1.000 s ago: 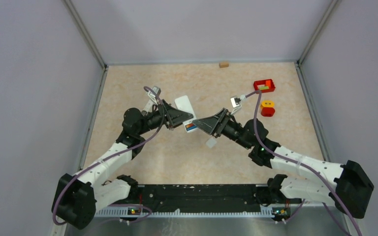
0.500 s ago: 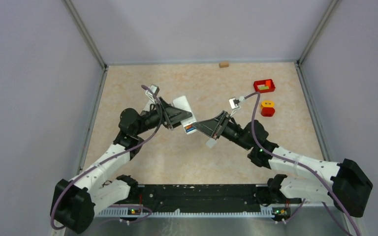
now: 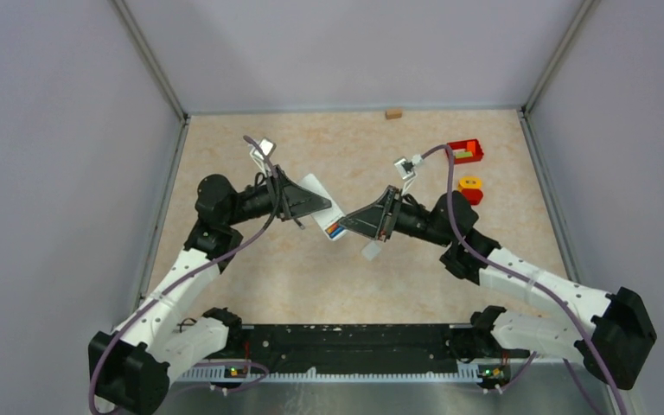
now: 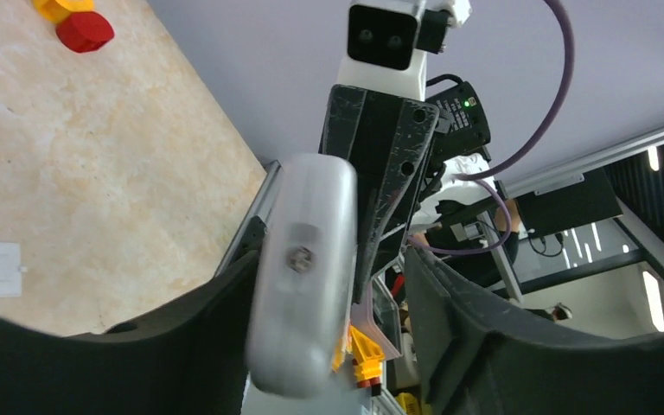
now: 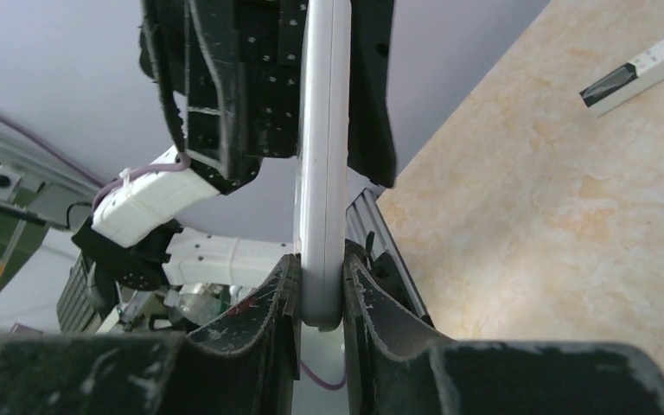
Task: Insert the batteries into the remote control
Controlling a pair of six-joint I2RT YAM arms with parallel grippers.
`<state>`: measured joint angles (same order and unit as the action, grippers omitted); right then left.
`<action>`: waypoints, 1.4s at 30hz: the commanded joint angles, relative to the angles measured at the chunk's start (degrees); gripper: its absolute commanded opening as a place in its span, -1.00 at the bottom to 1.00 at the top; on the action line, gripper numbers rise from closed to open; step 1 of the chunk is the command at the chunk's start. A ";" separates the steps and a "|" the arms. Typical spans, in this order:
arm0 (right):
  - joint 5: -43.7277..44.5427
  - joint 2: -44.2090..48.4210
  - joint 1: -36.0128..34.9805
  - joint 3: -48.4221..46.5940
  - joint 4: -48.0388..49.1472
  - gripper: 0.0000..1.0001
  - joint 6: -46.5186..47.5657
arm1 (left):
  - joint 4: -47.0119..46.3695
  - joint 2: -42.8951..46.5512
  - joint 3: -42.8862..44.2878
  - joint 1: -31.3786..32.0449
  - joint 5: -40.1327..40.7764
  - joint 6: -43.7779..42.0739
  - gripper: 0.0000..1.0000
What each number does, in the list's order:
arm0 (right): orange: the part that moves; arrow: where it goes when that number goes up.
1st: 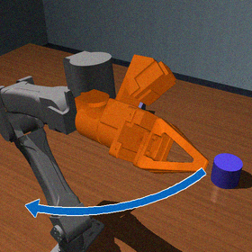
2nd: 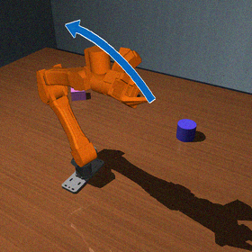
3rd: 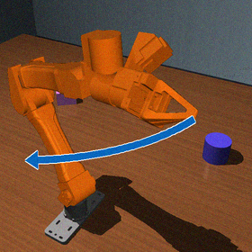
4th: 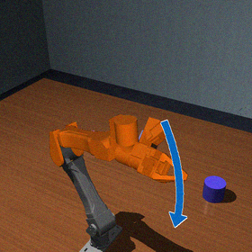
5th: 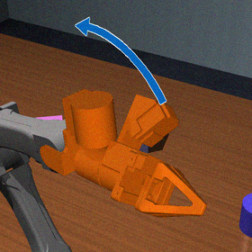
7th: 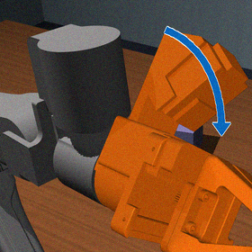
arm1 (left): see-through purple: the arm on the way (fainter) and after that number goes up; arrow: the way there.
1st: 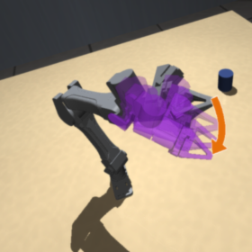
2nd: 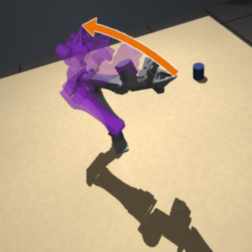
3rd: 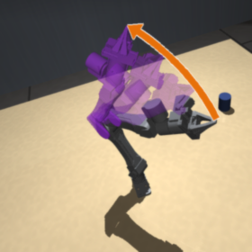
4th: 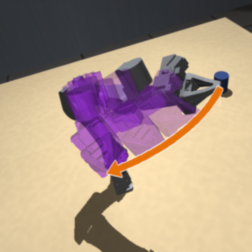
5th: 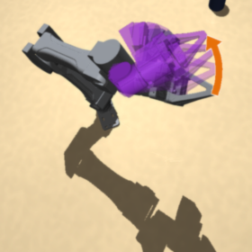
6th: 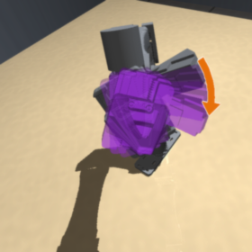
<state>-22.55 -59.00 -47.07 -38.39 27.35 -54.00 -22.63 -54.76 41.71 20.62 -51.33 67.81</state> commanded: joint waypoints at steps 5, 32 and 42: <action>-7.48 -2.40 2.14 -6.06 -0.85 -0.96 1.51 | 5.39 0.84 3.75 -0.38 -6.17 -7.11 -0.09; 12.17 -1.35 3.91 6.35 -4.59 0.58 -13.61 | 20.33 0.44 -2.17 0.01 22.32 -25.45 -1.00; 14.64 -14.19 3.74 5.64 -8.10 -0.06 -19.79 | 31.81 -9.71 0.56 12.42 50.10 -31.61 -1.00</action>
<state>-9.47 -68.93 -43.68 -30.83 20.10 -71.57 4.62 -59.86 39.64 28.12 -15.64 39.77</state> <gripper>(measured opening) 0.501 0.261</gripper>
